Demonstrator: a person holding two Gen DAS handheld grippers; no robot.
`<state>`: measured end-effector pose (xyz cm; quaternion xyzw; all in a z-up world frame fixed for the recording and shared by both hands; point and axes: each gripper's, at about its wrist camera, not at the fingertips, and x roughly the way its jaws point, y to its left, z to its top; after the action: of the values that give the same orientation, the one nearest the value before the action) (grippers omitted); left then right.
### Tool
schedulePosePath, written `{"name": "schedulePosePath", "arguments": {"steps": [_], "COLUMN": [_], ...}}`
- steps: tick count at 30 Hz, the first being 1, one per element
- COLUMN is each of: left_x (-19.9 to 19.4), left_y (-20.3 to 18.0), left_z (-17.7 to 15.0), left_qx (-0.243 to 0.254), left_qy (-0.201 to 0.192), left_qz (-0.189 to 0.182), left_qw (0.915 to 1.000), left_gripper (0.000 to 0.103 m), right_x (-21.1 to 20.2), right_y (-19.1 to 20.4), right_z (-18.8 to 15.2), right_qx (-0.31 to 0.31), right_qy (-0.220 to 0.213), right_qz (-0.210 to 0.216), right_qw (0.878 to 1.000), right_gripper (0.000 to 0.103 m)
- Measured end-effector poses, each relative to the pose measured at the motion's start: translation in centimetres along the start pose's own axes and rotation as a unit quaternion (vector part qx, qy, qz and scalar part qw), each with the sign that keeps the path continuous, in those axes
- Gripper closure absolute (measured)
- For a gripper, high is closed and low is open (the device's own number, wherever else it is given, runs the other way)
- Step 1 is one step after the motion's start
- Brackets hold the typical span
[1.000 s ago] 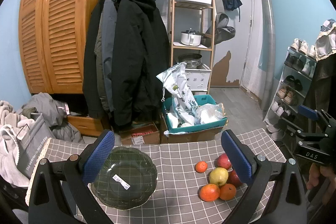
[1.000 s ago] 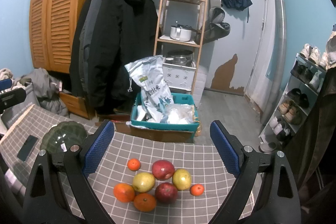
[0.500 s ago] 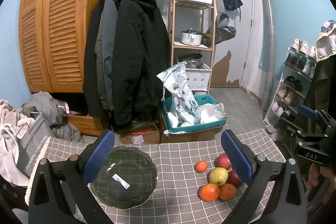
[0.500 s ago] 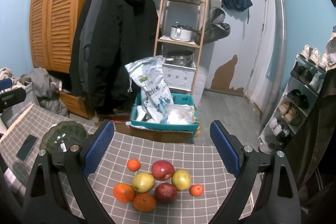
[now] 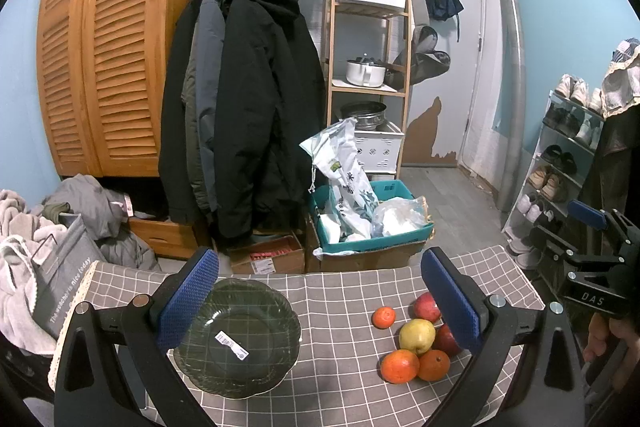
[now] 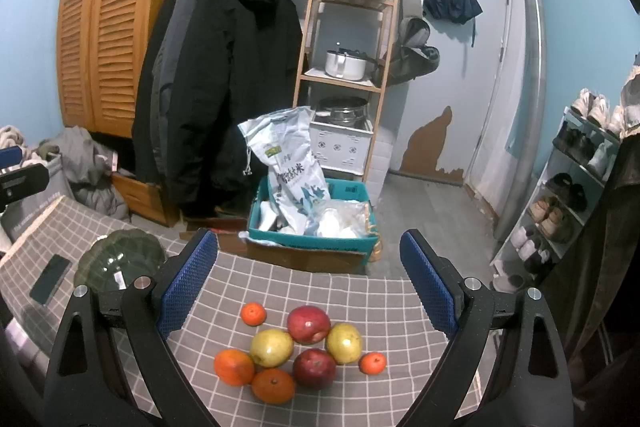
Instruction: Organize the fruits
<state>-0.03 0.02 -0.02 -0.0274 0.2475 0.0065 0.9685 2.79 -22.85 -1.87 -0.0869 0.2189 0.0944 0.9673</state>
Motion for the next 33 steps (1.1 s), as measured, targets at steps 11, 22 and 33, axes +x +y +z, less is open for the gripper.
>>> {"name": "schedulePosePath", "arguments": {"steps": [11, 22, 33], "left_x": [-0.05, 0.29, 0.55], "left_y": [-0.20, 0.03, -0.33], "left_z": [-0.11, -0.29, -0.45], "left_qx": [0.002, -0.017, -0.025], "left_qy": [0.000, 0.006, 0.029], "left_qz": [0.008, -0.004, -0.009], "left_qw": [1.0000, 0.9998, 0.9992], "left_gripper": [0.001, 0.001, 0.001], "right_x": [-0.04, -0.14, -0.10], "right_y": [-0.03, -0.18, -0.24], "right_z": [-0.01, -0.04, -0.20], "right_qx": [-0.001, -0.002, -0.003], "right_qy": [0.000, 0.000, 0.001], "right_qz": [-0.001, -0.002, -0.004], "right_qw": [1.000, 1.000, 1.000], "right_gripper": [0.012, 0.012, 0.012]}}
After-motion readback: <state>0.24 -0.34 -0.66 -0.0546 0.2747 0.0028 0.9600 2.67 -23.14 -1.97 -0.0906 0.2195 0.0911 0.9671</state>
